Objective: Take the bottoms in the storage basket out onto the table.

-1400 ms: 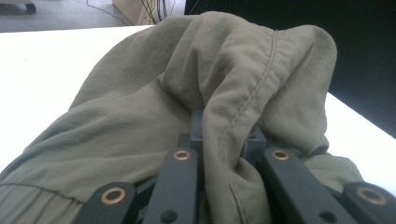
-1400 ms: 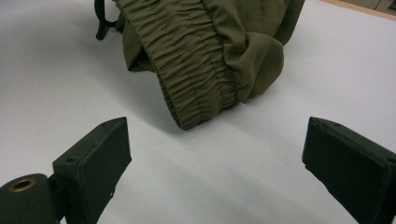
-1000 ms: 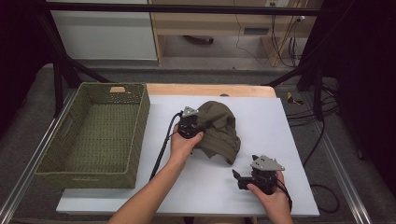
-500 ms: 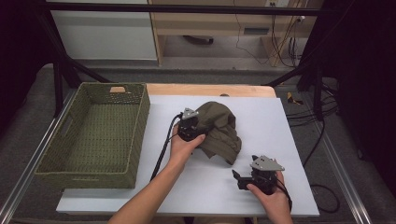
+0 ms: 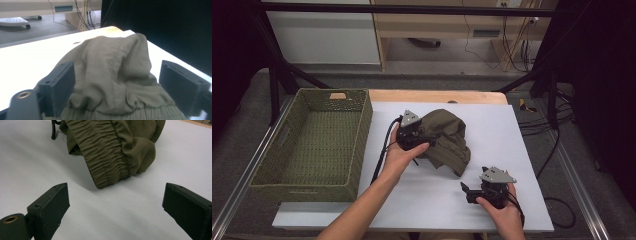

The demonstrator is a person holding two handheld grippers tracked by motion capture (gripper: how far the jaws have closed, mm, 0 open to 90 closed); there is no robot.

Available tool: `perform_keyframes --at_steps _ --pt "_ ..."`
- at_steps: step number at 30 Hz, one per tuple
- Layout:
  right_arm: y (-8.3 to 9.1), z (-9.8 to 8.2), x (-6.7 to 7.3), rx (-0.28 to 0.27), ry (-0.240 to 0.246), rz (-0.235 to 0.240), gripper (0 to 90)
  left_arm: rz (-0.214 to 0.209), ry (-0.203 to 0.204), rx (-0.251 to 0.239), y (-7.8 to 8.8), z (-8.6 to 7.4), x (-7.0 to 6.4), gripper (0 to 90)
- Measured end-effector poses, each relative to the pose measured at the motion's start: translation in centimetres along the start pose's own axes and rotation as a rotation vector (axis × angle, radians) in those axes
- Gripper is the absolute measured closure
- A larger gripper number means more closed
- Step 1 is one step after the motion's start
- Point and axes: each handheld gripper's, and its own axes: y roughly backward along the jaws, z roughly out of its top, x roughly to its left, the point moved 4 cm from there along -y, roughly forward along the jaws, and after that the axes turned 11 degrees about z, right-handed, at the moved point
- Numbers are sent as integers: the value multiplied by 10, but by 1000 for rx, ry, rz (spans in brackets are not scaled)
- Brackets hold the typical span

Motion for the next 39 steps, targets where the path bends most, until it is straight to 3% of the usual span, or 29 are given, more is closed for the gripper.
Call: perform_keyframes --at_steps 6,11,20,24,39 --pt "3 0 1 -7 -1 -2 61 -17 -13 -30 9 8 -6 78" --pt "3 0 1 -9 -2 -11 56 -11 -42 -17 13 8 -13 76" --pt "4 0 -2 -16 -6 -19 56 -50 -42 -2 16 7 -21 72" --pt "4 0 -2 -17 -6 -18 55 -55 -75 22 18 5 -22 71" --pt "5 0 -2 -21 -8 -18 51 -57 -61 7 35 19 -14 66"
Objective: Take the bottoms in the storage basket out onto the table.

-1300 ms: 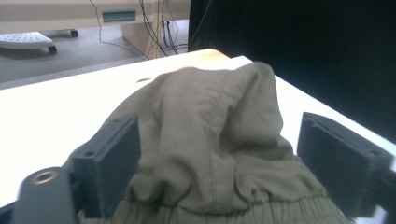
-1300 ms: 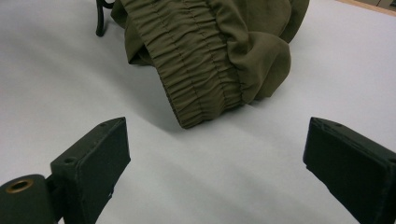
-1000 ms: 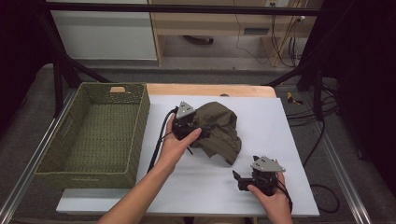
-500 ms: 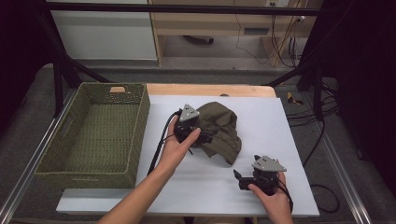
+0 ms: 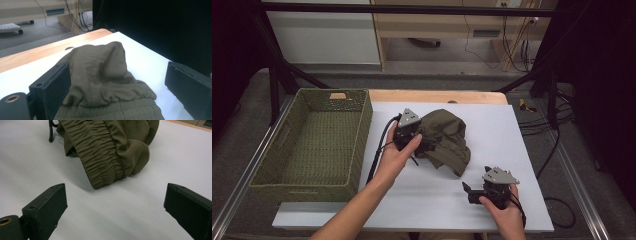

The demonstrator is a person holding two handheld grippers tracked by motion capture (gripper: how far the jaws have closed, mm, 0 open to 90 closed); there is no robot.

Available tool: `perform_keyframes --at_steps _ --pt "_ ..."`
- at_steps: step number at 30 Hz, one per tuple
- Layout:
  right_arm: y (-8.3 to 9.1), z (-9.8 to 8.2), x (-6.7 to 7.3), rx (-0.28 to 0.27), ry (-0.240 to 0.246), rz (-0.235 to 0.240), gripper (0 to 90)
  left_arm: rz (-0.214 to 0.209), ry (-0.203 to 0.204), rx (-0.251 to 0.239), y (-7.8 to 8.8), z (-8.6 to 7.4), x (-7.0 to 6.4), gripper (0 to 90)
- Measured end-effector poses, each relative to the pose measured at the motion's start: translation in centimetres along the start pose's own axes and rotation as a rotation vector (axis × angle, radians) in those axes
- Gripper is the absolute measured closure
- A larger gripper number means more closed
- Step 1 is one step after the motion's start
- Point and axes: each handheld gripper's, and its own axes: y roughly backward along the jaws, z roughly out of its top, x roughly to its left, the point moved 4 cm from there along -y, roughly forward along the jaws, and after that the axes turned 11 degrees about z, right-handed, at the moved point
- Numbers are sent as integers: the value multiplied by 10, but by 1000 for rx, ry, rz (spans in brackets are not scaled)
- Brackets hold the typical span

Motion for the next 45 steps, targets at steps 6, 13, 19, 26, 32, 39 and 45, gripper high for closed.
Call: perform_keyframes --at_steps 6,13,19,26,32,39,45 --pt "0 1 0 -2 9 5 51 -1 11 -8 6 6 7 52" --pt "2 1 1 -6 12 9 50 -1 19 0 3 5 10 52" --pt "2 0 -1 -4 9 11 49 -1 14 6 4 2 11 52" --pt "2 0 0 -3 9 14 50 -8 18 6 7 1 15 52" --pt "2 0 0 -4 10 14 49 -7 25 15 11 -3 18 50" --pt "3 0 0 -6 11 14 50 -4 27 11 15 -5 21 50" --pt "3 1 0 -10 10 14 49 0 29 -1 22 -2 24 50"
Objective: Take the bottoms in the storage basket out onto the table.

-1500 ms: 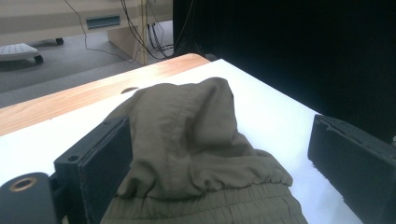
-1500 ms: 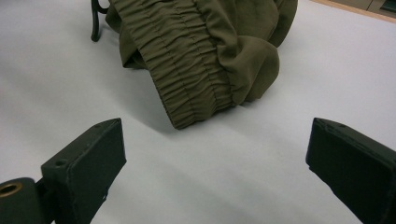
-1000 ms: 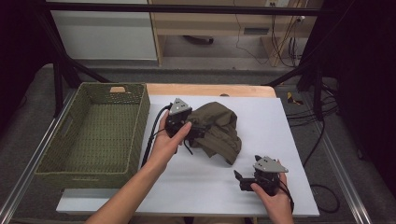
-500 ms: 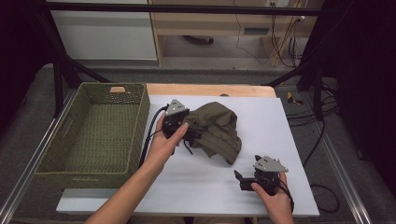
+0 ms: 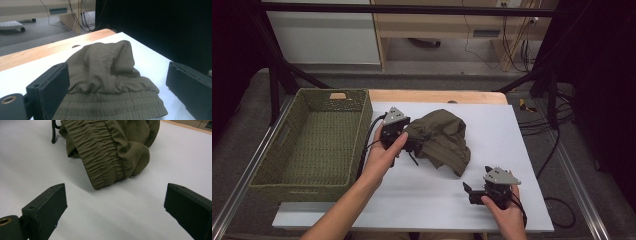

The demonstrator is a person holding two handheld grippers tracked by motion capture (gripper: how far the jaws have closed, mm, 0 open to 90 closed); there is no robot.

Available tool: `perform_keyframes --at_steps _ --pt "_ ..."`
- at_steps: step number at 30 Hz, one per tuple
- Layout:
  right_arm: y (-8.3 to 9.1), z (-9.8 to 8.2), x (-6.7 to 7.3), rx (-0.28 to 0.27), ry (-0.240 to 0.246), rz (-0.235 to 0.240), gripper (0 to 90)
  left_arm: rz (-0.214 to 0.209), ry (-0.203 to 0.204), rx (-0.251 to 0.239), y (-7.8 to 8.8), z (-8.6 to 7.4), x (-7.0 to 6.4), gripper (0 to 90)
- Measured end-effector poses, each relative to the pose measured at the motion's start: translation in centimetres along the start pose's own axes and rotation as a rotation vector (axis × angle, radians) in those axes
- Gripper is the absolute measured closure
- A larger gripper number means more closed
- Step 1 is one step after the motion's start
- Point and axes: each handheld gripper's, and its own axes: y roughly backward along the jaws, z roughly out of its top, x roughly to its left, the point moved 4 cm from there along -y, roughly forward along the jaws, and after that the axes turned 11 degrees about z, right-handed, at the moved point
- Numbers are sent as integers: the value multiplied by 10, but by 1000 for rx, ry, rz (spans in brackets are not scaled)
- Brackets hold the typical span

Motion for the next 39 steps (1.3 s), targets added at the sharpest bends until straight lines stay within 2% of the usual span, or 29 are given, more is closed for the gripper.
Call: perform_keyframes --at_steps 4,6,12,14,17,18,23,29,39 --pt "0 0 1 -1 -1 0 49 2 7 -7 7 3 3 50" --pt "0 0 1 1 2 2 49 -13 4 -22 10 4 5 49" --pt "-2 0 -1 8 -1 7 55 3 21 -9 12 0 13 49" --pt "1 0 0 -3 -1 3 42 15 8 -11 13 0 16 49" --pt "2 -1 2 -2 -1 8 48 23 36 -4 16 -2 21 53" --pt "2 -1 2 -2 -3 9 47 21 47 -9 18 -1 23 53" --pt "0 0 1 -2 -1 7 49 22 51 -12 28 4 27 53" --pt "1 0 0 -3 0 6 49 42 36 -4 43 7 33 54" --pt "2 0 0 -6 -2 5 48 76 38 -19 71 13 46 49"
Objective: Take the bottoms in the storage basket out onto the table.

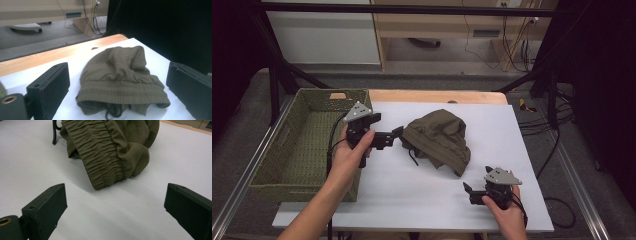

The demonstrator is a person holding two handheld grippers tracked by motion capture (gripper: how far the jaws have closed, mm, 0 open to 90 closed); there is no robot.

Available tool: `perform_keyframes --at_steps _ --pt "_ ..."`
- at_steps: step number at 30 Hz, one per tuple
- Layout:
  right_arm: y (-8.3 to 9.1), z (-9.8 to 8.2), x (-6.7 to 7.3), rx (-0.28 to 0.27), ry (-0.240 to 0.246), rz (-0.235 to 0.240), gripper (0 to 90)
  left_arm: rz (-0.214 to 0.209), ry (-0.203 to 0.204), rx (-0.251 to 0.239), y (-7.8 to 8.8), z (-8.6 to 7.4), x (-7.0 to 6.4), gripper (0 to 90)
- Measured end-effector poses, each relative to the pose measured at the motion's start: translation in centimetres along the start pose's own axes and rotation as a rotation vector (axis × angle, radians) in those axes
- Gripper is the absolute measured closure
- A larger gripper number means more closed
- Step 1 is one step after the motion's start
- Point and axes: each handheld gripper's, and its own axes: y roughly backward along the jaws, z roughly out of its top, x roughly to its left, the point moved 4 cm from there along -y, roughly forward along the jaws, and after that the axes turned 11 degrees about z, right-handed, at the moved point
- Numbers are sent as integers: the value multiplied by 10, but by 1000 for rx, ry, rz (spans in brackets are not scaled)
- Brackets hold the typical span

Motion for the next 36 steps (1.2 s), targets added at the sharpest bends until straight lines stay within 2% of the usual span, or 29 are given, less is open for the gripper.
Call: perform_keyframes --at_steps 9,22,28,36 --pt "-1 0 1 5 3 3 49 2 1 -5 23 -2 12 55" --pt "-1 0 2 5 4 4 49 34 -5 -18 49 -12 27 47" --pt "-2 0 2 7 6 5 49 34 -5 -7 58 -25 30 47" --pt "-1 0 1 6 2 2 48 59 -39 20 70 -41 32 47"
